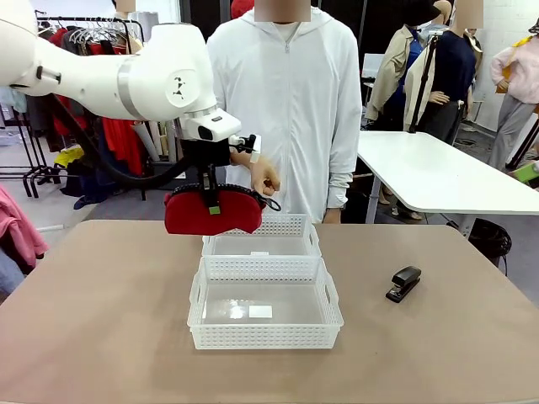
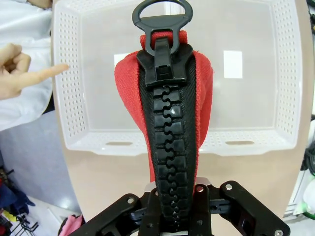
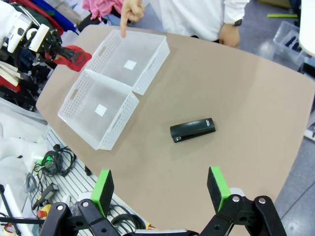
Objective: Distribute items into two baskets.
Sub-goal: Place the picked Pencil pouch into the Organizing basket as instructed by the person.
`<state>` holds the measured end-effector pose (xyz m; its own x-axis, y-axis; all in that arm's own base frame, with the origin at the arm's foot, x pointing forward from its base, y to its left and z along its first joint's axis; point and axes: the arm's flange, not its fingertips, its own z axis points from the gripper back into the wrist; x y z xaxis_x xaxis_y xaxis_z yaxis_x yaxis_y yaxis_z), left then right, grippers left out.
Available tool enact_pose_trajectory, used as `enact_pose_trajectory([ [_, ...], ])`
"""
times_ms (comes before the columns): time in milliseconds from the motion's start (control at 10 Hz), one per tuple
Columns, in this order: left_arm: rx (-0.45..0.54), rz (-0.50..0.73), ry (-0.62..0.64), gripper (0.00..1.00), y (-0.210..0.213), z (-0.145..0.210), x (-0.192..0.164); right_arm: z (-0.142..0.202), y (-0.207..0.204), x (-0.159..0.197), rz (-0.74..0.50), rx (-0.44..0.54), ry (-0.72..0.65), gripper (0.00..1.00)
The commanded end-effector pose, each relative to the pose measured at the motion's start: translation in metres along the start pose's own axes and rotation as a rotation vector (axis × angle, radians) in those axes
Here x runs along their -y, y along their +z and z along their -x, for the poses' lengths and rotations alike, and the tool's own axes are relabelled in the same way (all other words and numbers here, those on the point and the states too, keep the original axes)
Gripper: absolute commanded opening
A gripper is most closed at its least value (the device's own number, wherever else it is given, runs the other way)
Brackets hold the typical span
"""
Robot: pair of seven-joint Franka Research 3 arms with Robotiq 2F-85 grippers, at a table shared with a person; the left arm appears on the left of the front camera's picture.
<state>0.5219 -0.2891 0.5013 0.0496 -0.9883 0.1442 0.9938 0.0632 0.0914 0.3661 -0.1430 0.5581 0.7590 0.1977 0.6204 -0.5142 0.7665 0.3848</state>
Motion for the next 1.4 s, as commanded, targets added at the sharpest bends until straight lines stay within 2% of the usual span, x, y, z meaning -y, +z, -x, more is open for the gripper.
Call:
enact_pose_trajectory([
  [0,0.009,-0.024,0.005,0.00,-0.001,-0.014,-0.012,-0.001,0.000,-0.002,-0.004,0.004,0.005,1.00],
  [600,0.024,-0.053,0.015,0.00,-0.033,-0.049,-0.037,-0.001,0.000,-0.002,-0.004,0.004,0.005,1.00],
  [1300,-0.028,-0.117,-0.011,0.00,-0.097,-0.068,-0.067,-0.001,0.000,-0.002,-0.004,0.004,0.005,1.00],
])
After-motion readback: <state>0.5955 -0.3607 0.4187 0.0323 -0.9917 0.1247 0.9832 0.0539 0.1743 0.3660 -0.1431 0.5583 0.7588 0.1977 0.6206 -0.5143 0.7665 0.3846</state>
